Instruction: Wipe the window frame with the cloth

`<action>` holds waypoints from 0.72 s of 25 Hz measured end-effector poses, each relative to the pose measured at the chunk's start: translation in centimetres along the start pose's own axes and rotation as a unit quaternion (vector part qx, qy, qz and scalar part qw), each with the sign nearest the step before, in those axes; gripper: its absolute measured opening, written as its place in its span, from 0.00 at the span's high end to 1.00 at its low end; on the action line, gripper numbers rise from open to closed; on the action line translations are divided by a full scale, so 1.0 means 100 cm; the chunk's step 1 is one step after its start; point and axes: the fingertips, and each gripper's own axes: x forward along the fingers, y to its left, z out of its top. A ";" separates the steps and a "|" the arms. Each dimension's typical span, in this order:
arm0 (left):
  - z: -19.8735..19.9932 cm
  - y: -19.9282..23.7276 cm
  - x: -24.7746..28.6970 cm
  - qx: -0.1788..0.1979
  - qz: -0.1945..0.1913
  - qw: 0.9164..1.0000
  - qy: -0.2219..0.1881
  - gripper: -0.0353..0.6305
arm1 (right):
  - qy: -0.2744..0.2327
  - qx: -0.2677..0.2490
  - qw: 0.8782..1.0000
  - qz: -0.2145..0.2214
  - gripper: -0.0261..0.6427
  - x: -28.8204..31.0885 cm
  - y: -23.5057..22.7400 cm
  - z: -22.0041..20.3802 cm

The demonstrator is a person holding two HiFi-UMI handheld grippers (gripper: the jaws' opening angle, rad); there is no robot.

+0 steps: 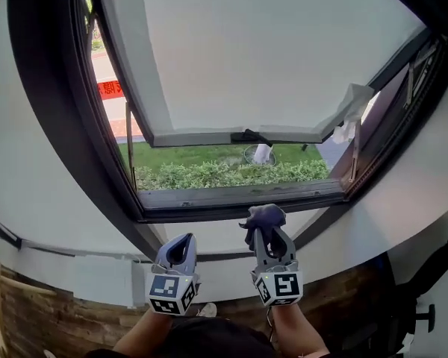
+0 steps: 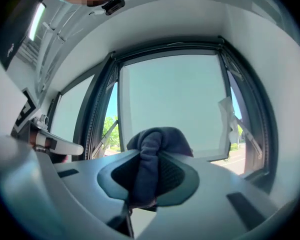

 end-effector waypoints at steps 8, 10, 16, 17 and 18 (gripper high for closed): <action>0.002 -0.044 0.022 0.013 -0.064 0.998 0.008 0.94 | 0.045 0.016 0.997 -0.063 0.84 -0.051 -0.035 -0.030; 0.001 -0.048 0.024 0.014 -0.071 0.997 0.010 0.94 | 0.049 0.016 0.996 -0.070 0.84 -0.056 -0.037 -0.031; 0.002 -0.053 0.027 0.016 -0.079 0.997 0.009 0.94 | 0.047 0.017 0.995 -0.084 0.84 -0.058 -0.041 -0.029; 0.002 -0.054 0.028 0.017 -0.080 0.997 0.009 0.94 | 0.047 0.016 0.995 -0.085 0.84 -0.058 -0.041 -0.029; 0.002 -0.054 0.028 0.017 -0.080 0.997 0.009 0.94 | 0.047 0.014 0.995 -0.085 0.84 -0.057 -0.041 -0.030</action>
